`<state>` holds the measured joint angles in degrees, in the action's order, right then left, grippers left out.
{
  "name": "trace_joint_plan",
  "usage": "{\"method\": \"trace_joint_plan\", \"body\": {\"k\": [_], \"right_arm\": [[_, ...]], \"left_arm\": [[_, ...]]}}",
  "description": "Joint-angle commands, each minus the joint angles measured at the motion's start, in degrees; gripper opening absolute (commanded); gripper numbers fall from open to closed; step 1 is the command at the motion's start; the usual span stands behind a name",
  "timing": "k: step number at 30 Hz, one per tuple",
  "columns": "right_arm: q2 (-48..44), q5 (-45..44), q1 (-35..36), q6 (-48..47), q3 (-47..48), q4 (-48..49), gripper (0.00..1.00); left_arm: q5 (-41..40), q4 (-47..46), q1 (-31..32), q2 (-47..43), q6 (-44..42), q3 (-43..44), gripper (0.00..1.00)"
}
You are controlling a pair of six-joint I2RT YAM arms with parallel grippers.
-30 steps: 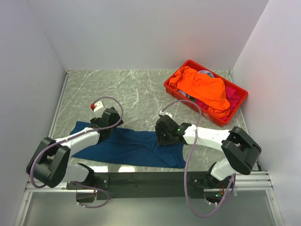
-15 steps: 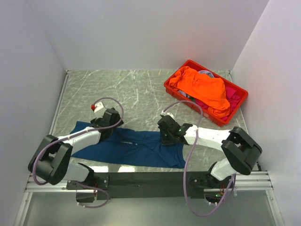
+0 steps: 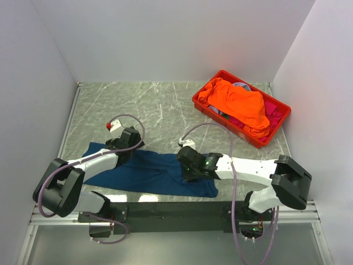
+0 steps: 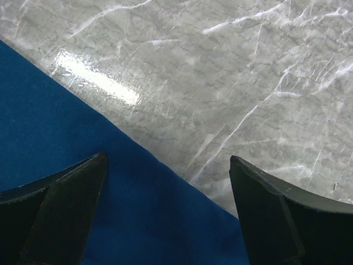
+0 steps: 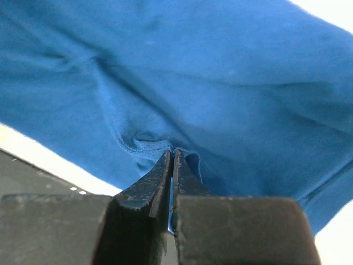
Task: Fold and stack the t-shirts
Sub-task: Fold the tshirt
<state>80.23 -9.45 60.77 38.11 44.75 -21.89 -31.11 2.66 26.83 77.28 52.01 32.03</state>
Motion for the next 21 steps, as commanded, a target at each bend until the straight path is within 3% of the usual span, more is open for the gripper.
{"method": "trace_joint_plan", "body": {"k": [1, 6, 9, 12, 13, 18, 21], "right_arm": [[0.81, -4.08, 3.2, 2.41, 4.2, -3.24, 0.0], [2.12, -5.14, 6.19, 4.17, 5.69, -4.92, 0.01], [3.18, -5.22, 8.48, 4.96, 6.66, -5.79, 0.06], [4.23, -3.91, 10.33, 5.4, 7.19, -5.62, 0.22], [4.41, -3.47, 10.68, 5.49, 7.28, -5.45, 0.32], [3.46, -2.94, 13.49, 6.01, 8.51, -5.97, 0.47], [-0.22, -5.64, 13.32, 6.37, 7.98, -7.29, 0.61]], "left_arm": [[-0.97, 0.33, 0.24, -1.6, 0.81, 0.66, 0.99], [-1.05, 0.42, 0.24, -1.69, 0.81, 0.4, 0.99], [-1.14, 0.33, 0.24, -1.34, 0.9, 0.14, 0.99], [-0.97, 0.16, 0.24, -0.81, 0.99, 0.05, 0.99], [-0.97, 0.24, 0.24, -0.64, 0.9, 0.05, 0.99], [-0.62, 0.07, 0.24, 0.42, 0.99, 0.4, 0.99], [-0.62, -0.02, 0.24, 0.77, 0.9, 0.58, 0.99]]}}
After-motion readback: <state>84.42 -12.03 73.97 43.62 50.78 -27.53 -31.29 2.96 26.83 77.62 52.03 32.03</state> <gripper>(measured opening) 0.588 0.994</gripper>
